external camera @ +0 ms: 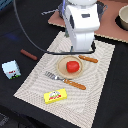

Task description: Interact with the objects in diverse but meaningful ways.

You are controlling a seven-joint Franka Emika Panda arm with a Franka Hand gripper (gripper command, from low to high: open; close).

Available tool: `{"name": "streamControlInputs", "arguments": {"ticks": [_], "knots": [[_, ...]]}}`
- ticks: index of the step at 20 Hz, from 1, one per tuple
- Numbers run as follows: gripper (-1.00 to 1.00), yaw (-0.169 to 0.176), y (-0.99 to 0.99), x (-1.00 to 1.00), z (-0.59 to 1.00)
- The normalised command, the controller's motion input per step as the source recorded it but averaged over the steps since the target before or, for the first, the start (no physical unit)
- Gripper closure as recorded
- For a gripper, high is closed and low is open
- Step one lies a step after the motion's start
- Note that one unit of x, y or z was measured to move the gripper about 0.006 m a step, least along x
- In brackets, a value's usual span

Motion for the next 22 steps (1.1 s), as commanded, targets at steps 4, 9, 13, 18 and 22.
{"name": "streamControlInputs", "arguments": {"ticks": [4, 9, 13, 18, 22], "knots": [[-1.00, -0.100, 0.01, -0.84, -0.12], [-1.00, -0.114, -0.02, -0.85, -0.20], [-1.00, -0.108, -0.04, -0.88, -0.24], [-1.00, -0.104, -0.04, -0.89, -0.31], [-1.00, -0.077, 0.00, -0.93, -0.44]]}}
